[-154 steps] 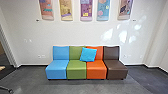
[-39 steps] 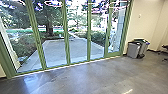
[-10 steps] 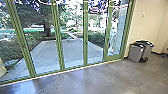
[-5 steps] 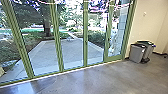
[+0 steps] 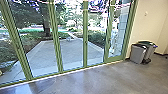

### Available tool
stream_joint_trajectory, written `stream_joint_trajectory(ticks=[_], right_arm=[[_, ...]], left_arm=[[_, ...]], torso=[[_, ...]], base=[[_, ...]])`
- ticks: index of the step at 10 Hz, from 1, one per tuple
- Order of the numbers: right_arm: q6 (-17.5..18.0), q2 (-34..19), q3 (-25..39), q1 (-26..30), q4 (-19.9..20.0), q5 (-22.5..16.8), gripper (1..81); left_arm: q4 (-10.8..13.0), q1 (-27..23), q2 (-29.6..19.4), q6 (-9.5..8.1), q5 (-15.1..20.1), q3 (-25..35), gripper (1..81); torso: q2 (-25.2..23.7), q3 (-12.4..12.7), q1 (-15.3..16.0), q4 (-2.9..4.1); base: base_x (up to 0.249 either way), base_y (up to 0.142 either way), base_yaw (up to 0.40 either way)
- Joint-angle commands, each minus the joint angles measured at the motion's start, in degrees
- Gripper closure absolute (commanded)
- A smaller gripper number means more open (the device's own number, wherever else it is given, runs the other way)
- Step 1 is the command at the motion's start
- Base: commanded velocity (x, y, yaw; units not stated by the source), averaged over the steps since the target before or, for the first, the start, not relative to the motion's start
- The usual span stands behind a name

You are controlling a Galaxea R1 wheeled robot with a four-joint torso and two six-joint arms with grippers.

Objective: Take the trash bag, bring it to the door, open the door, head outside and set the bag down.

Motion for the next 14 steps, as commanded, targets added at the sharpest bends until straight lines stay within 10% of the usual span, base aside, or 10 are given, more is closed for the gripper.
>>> stream_joint_trajectory(ticks=[1, 14], right_arm=[[-0.10, -0.21, 0.20, 2.30, -0.36, -3.33, 1.0], [-0.01, -0.12, -0.07, 2.38, -0.36, -3.42, 1.0]], left_arm=[[0.28, -2.59, 0.27, 0.34, 4.29, 0.24, 81.1], [0.28, -2.59, 0.45, 1.05, 4.38, 0.24, 81.1]], torso=[[0.00, 0.02, 0.00, 0.00], [0.00, 0.02, 0.00, 0.00]], base=[[0.138, -0.067, 0.000], [0.138, -0.076, 0.000]])
